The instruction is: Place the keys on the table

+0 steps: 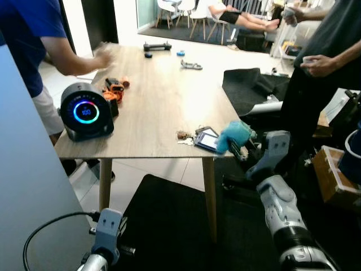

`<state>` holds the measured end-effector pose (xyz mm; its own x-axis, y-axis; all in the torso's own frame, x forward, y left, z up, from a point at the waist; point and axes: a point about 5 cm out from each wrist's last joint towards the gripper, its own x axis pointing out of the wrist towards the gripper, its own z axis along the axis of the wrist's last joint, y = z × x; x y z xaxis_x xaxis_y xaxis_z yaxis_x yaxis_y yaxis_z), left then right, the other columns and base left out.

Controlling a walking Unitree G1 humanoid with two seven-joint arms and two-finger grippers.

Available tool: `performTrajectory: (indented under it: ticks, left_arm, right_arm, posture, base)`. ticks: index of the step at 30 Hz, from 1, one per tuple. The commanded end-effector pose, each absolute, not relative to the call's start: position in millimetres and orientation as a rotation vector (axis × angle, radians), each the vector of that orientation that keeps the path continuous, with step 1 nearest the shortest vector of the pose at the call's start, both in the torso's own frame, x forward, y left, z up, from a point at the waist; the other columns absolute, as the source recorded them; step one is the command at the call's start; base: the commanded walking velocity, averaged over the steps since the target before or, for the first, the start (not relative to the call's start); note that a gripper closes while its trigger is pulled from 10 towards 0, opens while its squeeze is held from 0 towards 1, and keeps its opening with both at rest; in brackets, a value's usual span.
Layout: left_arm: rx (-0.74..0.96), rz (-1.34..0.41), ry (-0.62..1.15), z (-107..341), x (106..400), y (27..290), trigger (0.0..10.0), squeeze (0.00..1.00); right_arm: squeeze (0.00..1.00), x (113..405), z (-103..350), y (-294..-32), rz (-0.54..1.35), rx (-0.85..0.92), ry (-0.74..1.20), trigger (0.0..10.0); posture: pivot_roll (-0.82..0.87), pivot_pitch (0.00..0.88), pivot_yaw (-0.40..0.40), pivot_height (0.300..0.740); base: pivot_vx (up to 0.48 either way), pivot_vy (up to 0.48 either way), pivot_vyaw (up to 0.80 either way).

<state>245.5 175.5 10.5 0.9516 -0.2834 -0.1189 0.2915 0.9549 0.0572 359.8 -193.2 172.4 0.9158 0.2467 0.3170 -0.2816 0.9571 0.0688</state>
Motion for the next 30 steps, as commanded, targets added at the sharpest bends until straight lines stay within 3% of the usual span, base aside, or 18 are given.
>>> performTrajectory:
  ticks: [1, 7, 19, 30]
  left_arm:
    - [0.05, -0.312, 0.073, 15, 244, 172, 10.0, 0.0]
    - [0.061, -0.357, -0.038, 34, 247, 165, 10.0, 0.0]
    - [0.093, -0.486, -0.368, 117, 273, 123, 10.0, 0.0]
    - [0.108, -0.456, -0.341, 120, 275, 124, 10.0, 0.0]
  right_arm:
    - [0.0, 362, 171, -200, 0.247, 0.099, -0.282, 10.0]
    - [0.0, 369, 172, -209, 0.181, 0.031, -0.221, 10.0]
    - [0.0, 385, 160, -231, -0.022, -0.005, -0.007, 10.0]
    - [0.0, 396, 177, -220, -0.015, 0.049, -0.042, 10.0]
  posture:
    - [0.1, 0.051, -0.049, 0.74]
    - [0.1, 0.058, -0.049, 0.74]
    - [0.11, 0.121, -0.065, 0.74]
    - [0.11, 0.118, -0.074, 0.74]
  base:
    - [0.0, 0.0, 0.0]
    - [0.0, 0.0, 0.0]
    - [0.0, 0.0, 0.0]
    - [0.0, 0.0, 0.0]
